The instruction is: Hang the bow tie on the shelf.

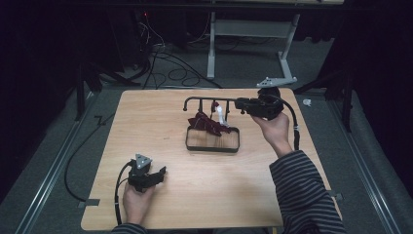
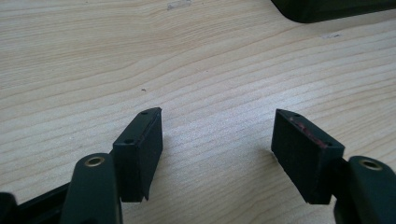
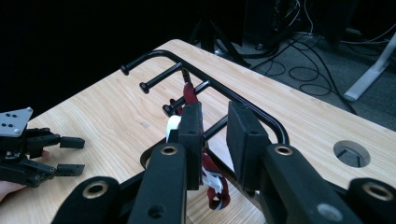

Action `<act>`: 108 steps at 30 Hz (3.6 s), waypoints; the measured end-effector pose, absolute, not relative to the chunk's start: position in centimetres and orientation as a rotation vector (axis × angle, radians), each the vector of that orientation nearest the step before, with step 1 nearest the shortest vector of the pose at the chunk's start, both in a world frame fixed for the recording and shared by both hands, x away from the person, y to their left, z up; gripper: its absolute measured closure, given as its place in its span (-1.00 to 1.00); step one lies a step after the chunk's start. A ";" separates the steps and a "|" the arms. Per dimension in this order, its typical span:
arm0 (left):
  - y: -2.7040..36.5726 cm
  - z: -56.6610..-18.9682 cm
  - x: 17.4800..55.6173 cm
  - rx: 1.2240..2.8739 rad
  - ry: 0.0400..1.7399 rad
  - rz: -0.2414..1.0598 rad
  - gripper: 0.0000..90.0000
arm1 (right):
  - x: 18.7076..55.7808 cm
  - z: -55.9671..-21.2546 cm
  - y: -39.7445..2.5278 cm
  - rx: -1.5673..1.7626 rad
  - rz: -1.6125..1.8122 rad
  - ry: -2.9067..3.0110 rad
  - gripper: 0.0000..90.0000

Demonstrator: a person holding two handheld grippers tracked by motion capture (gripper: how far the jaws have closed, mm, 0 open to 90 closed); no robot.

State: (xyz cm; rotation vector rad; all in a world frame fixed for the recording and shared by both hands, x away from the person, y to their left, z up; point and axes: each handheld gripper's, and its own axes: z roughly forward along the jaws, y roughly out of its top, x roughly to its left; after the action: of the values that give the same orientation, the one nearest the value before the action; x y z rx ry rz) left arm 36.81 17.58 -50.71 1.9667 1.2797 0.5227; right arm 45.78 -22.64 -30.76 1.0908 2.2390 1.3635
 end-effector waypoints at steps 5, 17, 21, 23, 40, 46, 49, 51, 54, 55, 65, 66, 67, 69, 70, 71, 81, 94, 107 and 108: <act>17.5 -50.7 36.8 1.963 1.281 0.524 -0.24 | 45.0 -30.8 -23.5 1.104 1.380 2.219 0.66; 17.5 -50.7 36.8 1.967 1.281 0.529 -0.24 | 42.8 -31.0 -26.1 1.133 1.386 2.156 0.60; 17.5 -50.7 36.8 1.970 1.280 0.527 -0.24 | 42.2 -31.1 -26.7 1.140 1.387 2.139 0.59; 17.5 -50.7 36.8 1.970 1.280 0.526 -0.24 | 41.9 -31.1 -27.0 1.143 1.385 2.135 0.59; 17.5 -50.7 36.8 1.973 1.280 0.525 -0.24 | 40.0 -31.5 -29.0 1.172 1.407 2.097 0.53; 17.5 -50.7 36.8 1.973 1.280 0.525 -0.24 | 39.3 -31.7 -29.6 1.185 1.401 2.089 0.52; 17.5 -50.7 36.8 1.973 1.280 0.525 -0.24 | 38.9 -31.8 -30.0 1.190 1.402 2.081 0.52; 17.5 -50.7 36.8 1.973 1.280 0.525 -0.24 | 38.7 -31.8 -30.1 1.196 1.403 2.075 0.52; 17.5 -50.7 36.8 1.973 1.279 0.528 -0.24 | 38.4 -31.9 -30.4 1.193 1.403 2.067 0.51; 17.5 -50.7 36.8 1.973 1.278 0.528 -0.24 | 38.3 -31.9 -30.5 1.194 1.403 2.065 0.51; 17.4 -50.7 36.8 1.972 1.279 0.531 -0.24 | 37.3 -32.2 -31.8 1.214 1.410 2.030 0.51; 17.4 -50.7 36.8 1.972 1.279 0.531 -0.24 | 37.3 -32.2 -31.8 1.214 1.410 2.030 0.51; 17.4 -50.7 36.8 1.971 1.277 0.532 -0.24 | 37.1 -32.3 -32.2 1.222 1.408 2.023 0.51; 17.4 -50.7 36.8 1.973 1.278 0.532 -0.24 | 36.9 -32.3 -32.4 1.229 1.406 2.018 0.51; 17.4 -50.7 36.8 1.974 1.278 0.533 -0.24 | 36.9 -32.4 -32.5 1.229 1.405 2.016 0.51; 17.4 -50.7 36.8 1.974 1.278 0.533 -0.24 | 36.8 -32.4 -32.6 1.233 1.408 2.012 0.51; 17.4 -50.7 36.8 1.974 1.278 0.534 -0.24 | 36.1 -33.1 -33.4 1.259 1.412 1.997 0.50; 17.4 -50.7 36.8 1.975 1.278 0.534 -0.24 | 35.5 -34.7 -33.8 1.297 1.415 2.002 0.50; 17.4 -50.7 36.8 1.976 1.278 0.536 -0.24 | 35.2 -36.1 -33.8 1.329 1.424 2.016 0.50; 17.4 -50.7 36.8 1.976 1.278 0.536 -0.24 | 35.2 -36.2 -33.8 1.327 1.423 2.017 0.50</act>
State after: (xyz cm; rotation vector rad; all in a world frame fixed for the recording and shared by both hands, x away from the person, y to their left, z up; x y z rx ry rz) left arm 36.78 17.38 -50.73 1.9756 1.2779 0.5365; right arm 35.15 -33.82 -36.21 1.3271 2.0170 1.4235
